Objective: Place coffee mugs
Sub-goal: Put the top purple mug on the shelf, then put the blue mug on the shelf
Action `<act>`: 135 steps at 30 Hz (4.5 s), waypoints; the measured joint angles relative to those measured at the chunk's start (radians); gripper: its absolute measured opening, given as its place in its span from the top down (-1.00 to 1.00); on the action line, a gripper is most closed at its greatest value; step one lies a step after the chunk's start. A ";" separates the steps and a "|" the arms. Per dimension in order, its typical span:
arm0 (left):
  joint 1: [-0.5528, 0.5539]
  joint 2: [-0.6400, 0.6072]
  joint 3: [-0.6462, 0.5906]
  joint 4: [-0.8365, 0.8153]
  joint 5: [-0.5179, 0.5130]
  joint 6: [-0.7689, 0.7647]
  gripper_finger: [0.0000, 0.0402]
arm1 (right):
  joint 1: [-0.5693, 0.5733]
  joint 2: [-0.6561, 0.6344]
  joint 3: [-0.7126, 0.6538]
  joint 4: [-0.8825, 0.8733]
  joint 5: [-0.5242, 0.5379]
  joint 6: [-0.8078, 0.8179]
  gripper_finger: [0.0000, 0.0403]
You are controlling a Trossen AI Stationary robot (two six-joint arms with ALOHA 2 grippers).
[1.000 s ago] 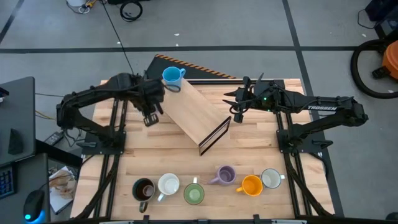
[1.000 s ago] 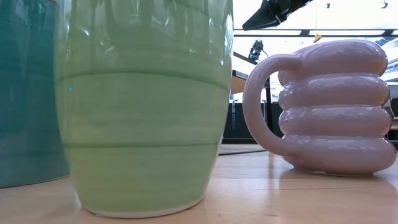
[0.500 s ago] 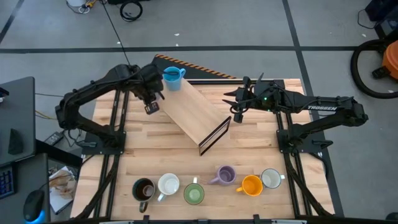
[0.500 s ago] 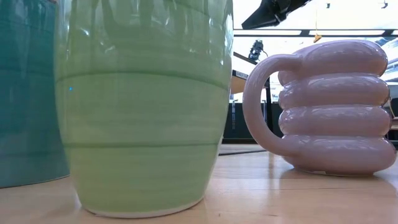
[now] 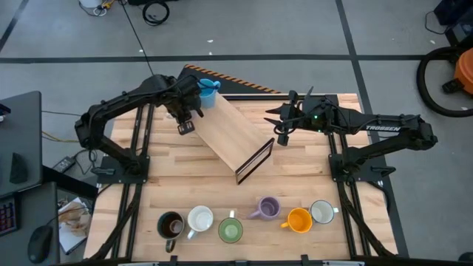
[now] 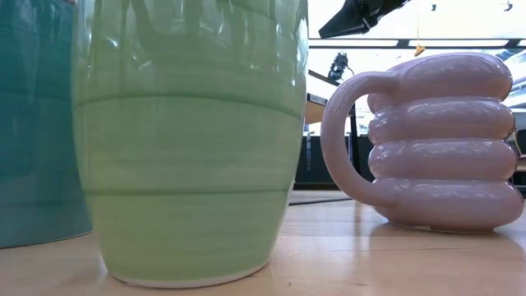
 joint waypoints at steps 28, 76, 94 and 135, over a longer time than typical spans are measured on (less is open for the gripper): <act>0.002 0.006 -0.007 0.054 -0.113 0.096 0.35 | 0.000 0.000 0.000 -0.001 -0.008 0.007 0.41; -0.037 0.003 -0.005 0.102 -0.232 0.356 0.30 | 0.025 0.000 0.000 -0.001 0.002 0.007 0.41; -0.123 -0.089 0.185 0.067 -0.255 0.253 -0.07 | 0.024 0.000 0.000 -0.001 0.002 0.000 0.41; -0.485 -0.087 0.015 0.143 -0.115 0.069 0.02 | 0.411 0.113 0.073 -0.662 -0.075 0.700 0.41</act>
